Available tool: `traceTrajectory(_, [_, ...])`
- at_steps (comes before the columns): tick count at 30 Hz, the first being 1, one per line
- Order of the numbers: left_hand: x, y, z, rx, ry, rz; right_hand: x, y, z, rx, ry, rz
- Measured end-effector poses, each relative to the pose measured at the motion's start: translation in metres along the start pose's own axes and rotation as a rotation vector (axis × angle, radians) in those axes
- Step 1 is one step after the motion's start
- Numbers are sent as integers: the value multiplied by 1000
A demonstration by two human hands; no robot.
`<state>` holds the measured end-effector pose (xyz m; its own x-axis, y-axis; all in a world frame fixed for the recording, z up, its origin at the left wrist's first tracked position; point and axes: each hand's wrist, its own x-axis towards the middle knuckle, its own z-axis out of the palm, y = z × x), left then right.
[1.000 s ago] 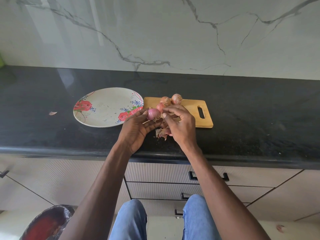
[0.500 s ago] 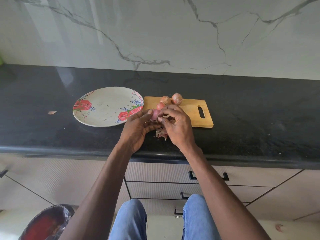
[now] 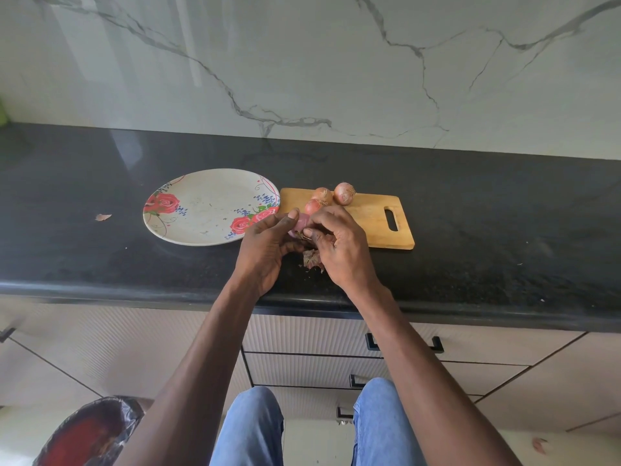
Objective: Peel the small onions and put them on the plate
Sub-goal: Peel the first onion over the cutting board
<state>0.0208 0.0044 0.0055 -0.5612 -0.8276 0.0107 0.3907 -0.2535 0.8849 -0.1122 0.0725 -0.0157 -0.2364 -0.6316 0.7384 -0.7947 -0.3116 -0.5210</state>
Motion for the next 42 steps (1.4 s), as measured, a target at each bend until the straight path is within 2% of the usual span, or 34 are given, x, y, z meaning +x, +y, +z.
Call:
traceTrajectory(18, [-1,1,3,67,47,10,2,0,0,87,-9,32])
traceTrajectory(34, [0,-2,2,87,34,24,0,-1,0,29,-7,-25])
traceTrajectory(39, [-1,1,4,-23,43,19,0,-4,0,-9,-45,-27])
traceTrajectory(42, [-1,2,3,-77,63,0,1,-5,-5,39,-23,73])
